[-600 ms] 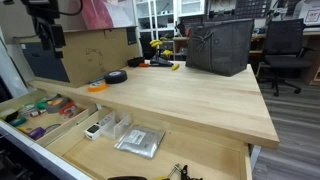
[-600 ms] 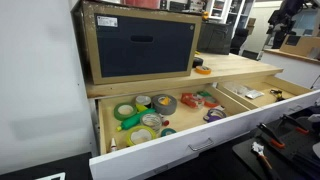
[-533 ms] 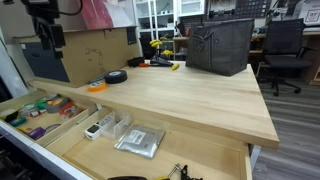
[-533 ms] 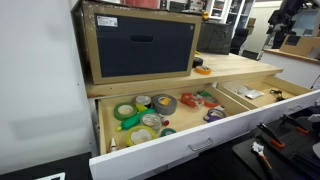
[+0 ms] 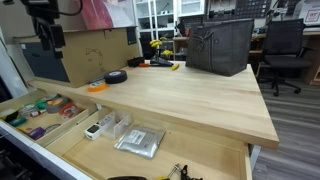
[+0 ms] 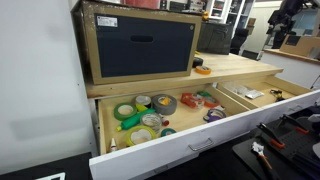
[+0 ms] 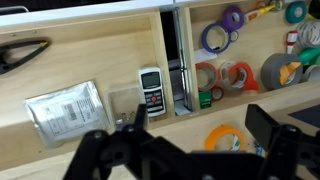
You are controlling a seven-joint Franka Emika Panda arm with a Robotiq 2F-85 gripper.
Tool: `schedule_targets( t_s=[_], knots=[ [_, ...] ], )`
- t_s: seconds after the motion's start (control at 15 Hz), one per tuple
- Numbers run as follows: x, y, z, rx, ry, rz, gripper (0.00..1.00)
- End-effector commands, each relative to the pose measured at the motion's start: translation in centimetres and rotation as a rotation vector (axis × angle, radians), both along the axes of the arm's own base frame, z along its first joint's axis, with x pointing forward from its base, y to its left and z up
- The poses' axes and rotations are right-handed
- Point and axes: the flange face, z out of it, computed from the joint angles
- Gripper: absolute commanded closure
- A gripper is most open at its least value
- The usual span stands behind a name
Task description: Take the white tape and blue tape out of the drawer
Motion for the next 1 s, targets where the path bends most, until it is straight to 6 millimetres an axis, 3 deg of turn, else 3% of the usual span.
schedule_targets(
  t_s=[0.0, 0.53, 0.93],
  knots=[
    [0.0, 2.4, -0.4, -0.014, 0.0, 0.014, 0.0],
    [0.4, 13.1, -2.7, -0.113, -0.017, 0.001, 0.0],
    [0.1, 20.5, -6.0, -0.168, -0.029, -0.076, 0.0]
  ],
)
